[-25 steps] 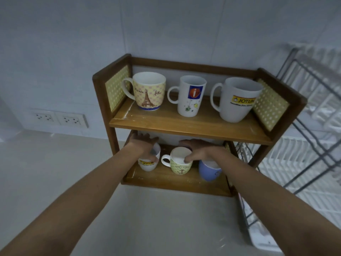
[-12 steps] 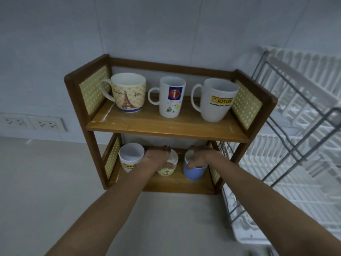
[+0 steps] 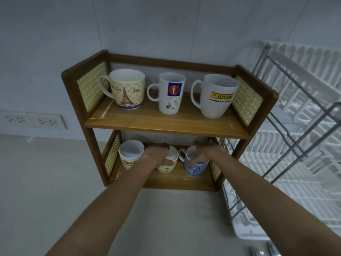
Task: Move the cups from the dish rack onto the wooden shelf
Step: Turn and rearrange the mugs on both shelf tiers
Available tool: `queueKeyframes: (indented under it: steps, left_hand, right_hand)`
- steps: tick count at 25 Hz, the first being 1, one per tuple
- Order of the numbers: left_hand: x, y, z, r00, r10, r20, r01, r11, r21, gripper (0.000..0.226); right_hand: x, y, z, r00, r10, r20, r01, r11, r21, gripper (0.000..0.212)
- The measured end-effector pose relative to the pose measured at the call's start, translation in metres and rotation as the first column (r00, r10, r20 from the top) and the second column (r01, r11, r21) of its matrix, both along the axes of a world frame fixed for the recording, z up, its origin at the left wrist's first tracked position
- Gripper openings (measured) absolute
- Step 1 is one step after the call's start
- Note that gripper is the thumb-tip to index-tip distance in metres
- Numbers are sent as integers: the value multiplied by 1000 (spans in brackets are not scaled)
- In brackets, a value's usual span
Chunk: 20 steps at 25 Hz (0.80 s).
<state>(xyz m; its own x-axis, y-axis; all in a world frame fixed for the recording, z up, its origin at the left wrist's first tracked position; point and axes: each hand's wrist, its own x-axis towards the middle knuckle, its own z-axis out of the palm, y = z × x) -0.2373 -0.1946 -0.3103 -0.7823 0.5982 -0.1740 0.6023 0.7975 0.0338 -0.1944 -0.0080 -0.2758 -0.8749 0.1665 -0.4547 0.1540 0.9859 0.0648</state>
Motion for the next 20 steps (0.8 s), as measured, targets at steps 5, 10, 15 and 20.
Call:
queueKeyframes:
  steps: [5, 10, 15, 20]
  left_hand:
    - [0, -2, -1, 1000, 0, 20, 0, 1000, 23, 74]
    - [-1, -2, -2, 1000, -8, 14, 8, 1000, 18, 72]
    - [-1, -1, -5, 1000, 1, 12, -1, 1000, 21, 71]
    - [3, -4, -7, 1000, 16, 9, -16, 999, 32, 76]
  right_hand:
    - [2, 4, 0, 997, 67, -32, -69, 997, -46, 89]
    - [2, 7, -3, 987, 158, -30, -160, 986, -40, 85]
    - [-1, 8, -9, 981, 192, -42, -193, 980, -41, 85]
    - [10, 4, -11, 995, 101, 13, -100, 993, -61, 95]
